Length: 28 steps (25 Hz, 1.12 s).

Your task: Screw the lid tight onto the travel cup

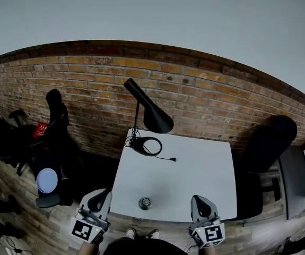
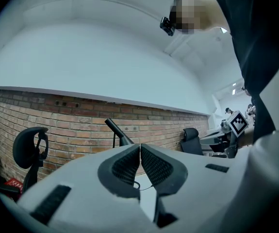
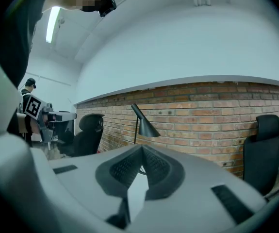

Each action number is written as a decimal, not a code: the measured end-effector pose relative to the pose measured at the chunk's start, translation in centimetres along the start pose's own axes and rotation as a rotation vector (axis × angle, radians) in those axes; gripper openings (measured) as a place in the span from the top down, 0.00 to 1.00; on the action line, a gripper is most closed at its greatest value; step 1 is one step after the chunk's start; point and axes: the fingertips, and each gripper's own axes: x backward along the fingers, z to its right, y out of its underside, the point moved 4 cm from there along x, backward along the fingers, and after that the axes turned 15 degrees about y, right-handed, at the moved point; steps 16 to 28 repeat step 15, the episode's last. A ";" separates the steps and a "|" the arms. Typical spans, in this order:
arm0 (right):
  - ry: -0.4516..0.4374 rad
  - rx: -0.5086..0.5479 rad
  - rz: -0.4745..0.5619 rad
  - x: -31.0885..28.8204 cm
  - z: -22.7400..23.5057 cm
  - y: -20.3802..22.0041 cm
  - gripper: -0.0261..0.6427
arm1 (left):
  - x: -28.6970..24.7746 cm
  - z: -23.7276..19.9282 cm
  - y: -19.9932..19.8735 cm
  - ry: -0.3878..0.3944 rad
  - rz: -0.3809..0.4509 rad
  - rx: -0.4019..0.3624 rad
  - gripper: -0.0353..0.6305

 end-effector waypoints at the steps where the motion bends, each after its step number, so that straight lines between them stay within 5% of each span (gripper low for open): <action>1: 0.001 0.003 -0.003 0.1 0.0 0.0 0.94 | 0.1 0.0 0.1 -0.001 -0.006 -0.001 0.90; 28: -0.011 0.026 -0.003 0.8 -0.7 -0.1 0.94 | 0.3 0.5 0.8 0.010 -0.021 0.021 0.90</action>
